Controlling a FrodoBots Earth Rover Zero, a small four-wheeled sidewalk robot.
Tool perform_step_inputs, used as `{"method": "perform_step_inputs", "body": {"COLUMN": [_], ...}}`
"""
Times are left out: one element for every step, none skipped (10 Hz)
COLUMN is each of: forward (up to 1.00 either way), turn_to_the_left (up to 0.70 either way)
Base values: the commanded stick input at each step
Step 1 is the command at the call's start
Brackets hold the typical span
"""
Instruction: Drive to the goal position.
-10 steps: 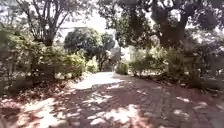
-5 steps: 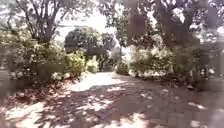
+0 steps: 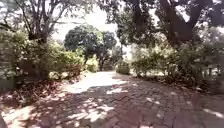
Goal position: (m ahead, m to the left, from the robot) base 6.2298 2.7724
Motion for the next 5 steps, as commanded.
{"method": "perform_step_inputs", "body": {"forward": [0.7,0.7,0.7,0.7,0.7], "turn_to_the_left": [0.0,0.0,0.0,0.0,0.0]}}
